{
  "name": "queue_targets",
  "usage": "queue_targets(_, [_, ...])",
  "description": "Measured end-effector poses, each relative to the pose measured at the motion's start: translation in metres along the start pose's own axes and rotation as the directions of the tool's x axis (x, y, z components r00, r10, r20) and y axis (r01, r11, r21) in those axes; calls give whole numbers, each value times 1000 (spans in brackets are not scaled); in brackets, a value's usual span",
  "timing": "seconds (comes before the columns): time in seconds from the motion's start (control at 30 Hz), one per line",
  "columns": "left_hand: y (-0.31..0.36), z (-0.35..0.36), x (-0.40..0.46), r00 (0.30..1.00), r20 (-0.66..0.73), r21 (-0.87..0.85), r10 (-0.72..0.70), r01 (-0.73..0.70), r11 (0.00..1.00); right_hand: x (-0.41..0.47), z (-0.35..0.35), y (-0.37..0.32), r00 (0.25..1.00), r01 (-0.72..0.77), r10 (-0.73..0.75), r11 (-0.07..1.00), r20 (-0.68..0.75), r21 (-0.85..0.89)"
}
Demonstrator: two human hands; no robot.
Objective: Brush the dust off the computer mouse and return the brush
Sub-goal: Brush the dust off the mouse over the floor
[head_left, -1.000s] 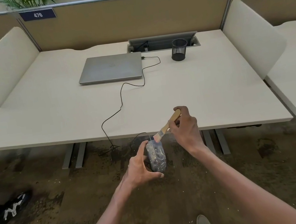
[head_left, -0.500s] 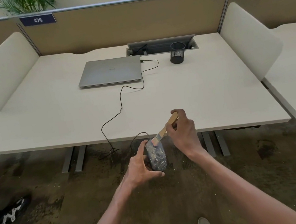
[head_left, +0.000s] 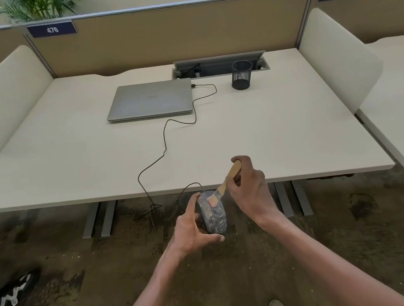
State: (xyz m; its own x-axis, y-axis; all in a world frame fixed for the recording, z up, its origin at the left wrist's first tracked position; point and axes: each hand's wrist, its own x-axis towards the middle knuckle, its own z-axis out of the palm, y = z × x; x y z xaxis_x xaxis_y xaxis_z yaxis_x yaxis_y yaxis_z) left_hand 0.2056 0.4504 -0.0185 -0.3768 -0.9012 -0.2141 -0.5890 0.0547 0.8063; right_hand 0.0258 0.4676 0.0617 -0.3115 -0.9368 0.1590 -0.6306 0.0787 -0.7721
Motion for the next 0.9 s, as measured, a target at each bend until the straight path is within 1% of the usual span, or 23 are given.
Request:
queue_targets(0.1, [2, 1, -2, 1000, -15, 6, 1, -1, 1000, 0, -2, -3, 1000, 26, -26, 1000, -17, -1])
queue_targets(0.2, [3, -1, -1, 1000, -28, 9, -3, 4, 1000, 1, -1, -6, 1000, 28, -28, 1000, -3, 12])
queue_targets(0.37, [1, -4, -3, 999, -28, 20, -19, 20, 1000, 1, -3, 0, 999, 32, -32, 998, -4, -47])
queue_targets(0.47, [0, -4, -3, 999, -30, 18, -24, 24, 1000, 2, -4, -3, 999, 16, -16, 1000, -37, -13])
queue_targets(0.57, [2, -4, -3, 1000, -22, 11, -18, 18, 1000, 1, -1, -2, 1000, -1, 1, 1000, -30, 20])
queue_targets(0.67, [3, -5, -5, 1000, -17, 25, -10, 10, 1000, 1, -1, 2, 999, -17, 17, 1000, -28, -9])
queue_targets(0.73, [2, -5, -7, 1000, -14, 24, -9, 10, 1000, 2, -3, 4, 998, -25, 24, 999, -51, -29])
queue_targets(0.8, [2, -5, -7, 1000, -12, 21, -6, 6, 1000, 4, -4, 4, 997, -35, 35, 999, -71, 4])
queue_targets(0.9, [3, -5, -5, 1000, -12, 8, 1, -1, 1000, 7, -2, 5, 996, -69, 72, 996, -45, 55])
